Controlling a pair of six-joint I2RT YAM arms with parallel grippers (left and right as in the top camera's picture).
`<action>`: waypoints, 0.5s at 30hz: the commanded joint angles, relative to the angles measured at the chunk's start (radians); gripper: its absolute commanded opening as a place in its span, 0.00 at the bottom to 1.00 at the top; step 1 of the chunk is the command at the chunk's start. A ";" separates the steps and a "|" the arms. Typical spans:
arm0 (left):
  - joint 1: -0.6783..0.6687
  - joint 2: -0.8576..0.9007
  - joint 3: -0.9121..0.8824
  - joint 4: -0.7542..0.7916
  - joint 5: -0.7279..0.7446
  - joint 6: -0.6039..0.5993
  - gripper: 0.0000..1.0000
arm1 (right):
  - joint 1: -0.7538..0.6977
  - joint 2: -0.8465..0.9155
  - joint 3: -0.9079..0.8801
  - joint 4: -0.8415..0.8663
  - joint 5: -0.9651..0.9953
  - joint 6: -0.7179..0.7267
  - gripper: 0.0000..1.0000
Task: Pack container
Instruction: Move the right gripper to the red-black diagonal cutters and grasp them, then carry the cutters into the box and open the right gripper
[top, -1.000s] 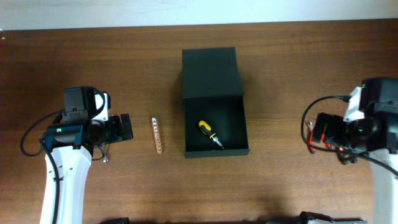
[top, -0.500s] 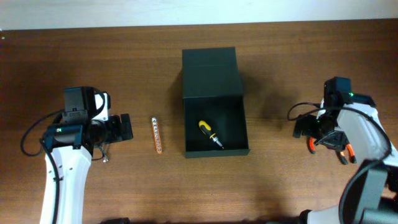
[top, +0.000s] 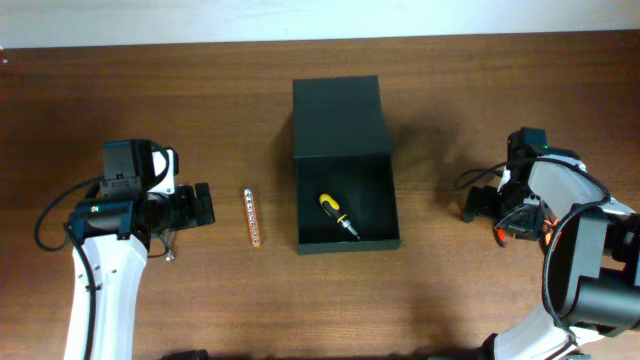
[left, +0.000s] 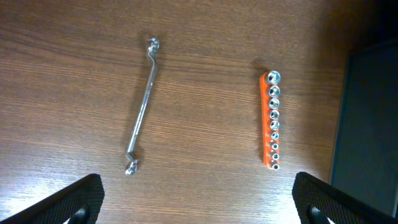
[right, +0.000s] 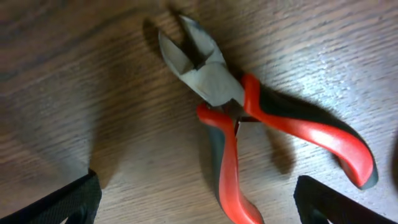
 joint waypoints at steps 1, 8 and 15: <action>0.005 -0.002 0.011 0.000 0.021 -0.010 0.99 | -0.005 0.060 -0.008 0.034 -0.003 0.007 0.99; 0.005 -0.002 0.011 -0.001 0.021 -0.010 0.99 | -0.005 0.083 -0.038 0.106 -0.051 -0.022 0.94; 0.005 -0.002 0.011 -0.001 0.021 -0.010 0.99 | -0.005 0.084 -0.055 0.114 -0.051 -0.022 0.79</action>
